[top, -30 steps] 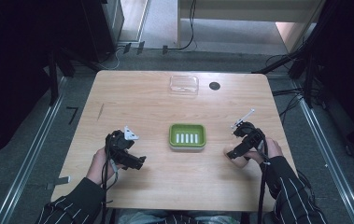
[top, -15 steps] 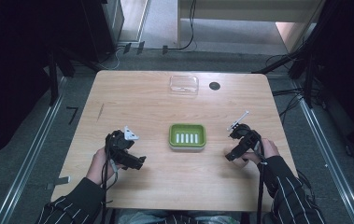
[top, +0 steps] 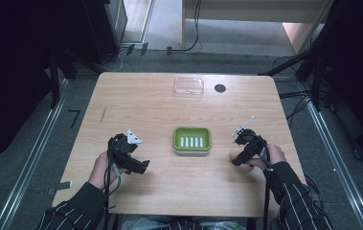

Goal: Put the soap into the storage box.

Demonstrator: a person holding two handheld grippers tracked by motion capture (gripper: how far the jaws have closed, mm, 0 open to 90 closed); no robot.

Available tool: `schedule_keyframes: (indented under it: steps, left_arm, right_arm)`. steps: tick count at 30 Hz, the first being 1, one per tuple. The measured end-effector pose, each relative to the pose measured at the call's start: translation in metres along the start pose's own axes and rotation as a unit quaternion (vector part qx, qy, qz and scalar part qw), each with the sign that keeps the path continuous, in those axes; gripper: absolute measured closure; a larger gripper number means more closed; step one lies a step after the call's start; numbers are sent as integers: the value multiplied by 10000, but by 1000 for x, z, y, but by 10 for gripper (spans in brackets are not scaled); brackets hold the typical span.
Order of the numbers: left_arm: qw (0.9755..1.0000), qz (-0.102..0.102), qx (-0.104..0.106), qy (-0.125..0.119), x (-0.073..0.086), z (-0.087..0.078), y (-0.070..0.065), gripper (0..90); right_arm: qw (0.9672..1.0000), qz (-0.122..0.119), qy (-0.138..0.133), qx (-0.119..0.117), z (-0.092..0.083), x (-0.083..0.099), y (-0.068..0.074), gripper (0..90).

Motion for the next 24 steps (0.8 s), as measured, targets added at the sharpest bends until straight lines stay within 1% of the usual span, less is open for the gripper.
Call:
schedule_keyframes:
  steps: [4, 11, 17, 21, 22, 24]
  left_arm:
    - [10000, 7, -1, 1, 0, 0, 0, 0]
    - [10000, 4, -10, -13, 0, 0, 0, 0]
    - [10000, 0, -14, -15, 0, -1, 1, 0]
    - [10000, -1, -13, -17, 0, 0, 1, 0]
    - [10000, 5, -17, -11, 0, 0, 1, 1]
    - [10000, 0, -9, -14, 0, 0, 0, 0]
  right_arm:
    - [10000, 62, 23, -31, 0, 1, 1, 228]
    - [9999, -25, 109, -37, 3, 4, 0, 278]
    - [9999, -38, 161, 45, 3, 4, 0, 305]
    - [9997, -49, 209, 83, 5, 4, 1, 307]
    - [9996, -20, 268, 108, 6, 5, 2, 307]
    - [9996, -37, 268, 116, 7, 5, 2, 307]
Point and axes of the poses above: each handheld gripper's, and its own axes: z roughly forward along the jaws, x roughly out of its underside, y roughly to its left, the point moved 8 cm from there along z, roughly forward along the jaws, and after that the axes turned 6 degrees about -z, right-handed, at the moved point
